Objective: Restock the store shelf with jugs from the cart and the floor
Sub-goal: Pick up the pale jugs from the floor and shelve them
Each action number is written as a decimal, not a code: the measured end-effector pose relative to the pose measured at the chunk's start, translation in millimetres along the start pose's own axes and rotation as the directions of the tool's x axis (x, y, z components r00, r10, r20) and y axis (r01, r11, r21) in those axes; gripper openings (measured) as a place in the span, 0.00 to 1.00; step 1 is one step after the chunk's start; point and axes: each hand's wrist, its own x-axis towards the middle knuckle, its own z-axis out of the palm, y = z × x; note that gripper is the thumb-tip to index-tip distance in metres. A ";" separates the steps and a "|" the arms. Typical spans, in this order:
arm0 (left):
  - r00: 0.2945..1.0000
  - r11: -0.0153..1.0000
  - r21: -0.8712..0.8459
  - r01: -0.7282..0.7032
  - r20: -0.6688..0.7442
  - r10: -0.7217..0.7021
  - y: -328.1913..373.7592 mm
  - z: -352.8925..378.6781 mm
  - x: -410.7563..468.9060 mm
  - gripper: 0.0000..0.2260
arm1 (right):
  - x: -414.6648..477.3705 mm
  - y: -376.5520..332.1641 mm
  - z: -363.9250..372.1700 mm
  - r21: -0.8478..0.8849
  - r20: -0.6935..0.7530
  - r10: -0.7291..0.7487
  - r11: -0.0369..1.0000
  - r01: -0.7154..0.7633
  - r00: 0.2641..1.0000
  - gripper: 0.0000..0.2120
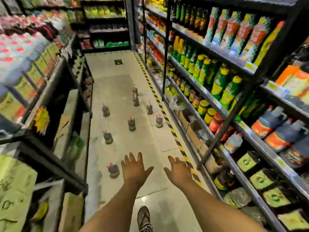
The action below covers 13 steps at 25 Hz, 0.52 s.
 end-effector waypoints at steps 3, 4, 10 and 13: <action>0.994 0.993 -0.039 0.108 0.036 -0.107 -39.7 4.2 30.8 0.38 | 41.6 -32.3 4.0 0.001 0.052 -0.064 0.998 0.064 0.997 0.27; 0.988 0.987 -0.051 0.151 0.045 -0.148 -54.9 7.9 42.4 0.38 | 56.2 -43.8 5.9 -0.012 0.072 -0.081 0.997 0.082 0.994 0.27; 0.941 0.937 -0.106 0.333 0.103 -0.322 -133.3 29.4 91.6 0.38 | 133.8 -104.1 28.7 -0.047 0.207 -0.161 0.984 0.174 0.965 0.28; 0.900 0.898 -0.123 0.422 0.175 -0.399 -156.3 41.6 105.3 0.38 | 163.5 -127.3 41.8 -0.068 0.298 -0.191 0.973 0.221 0.935 0.28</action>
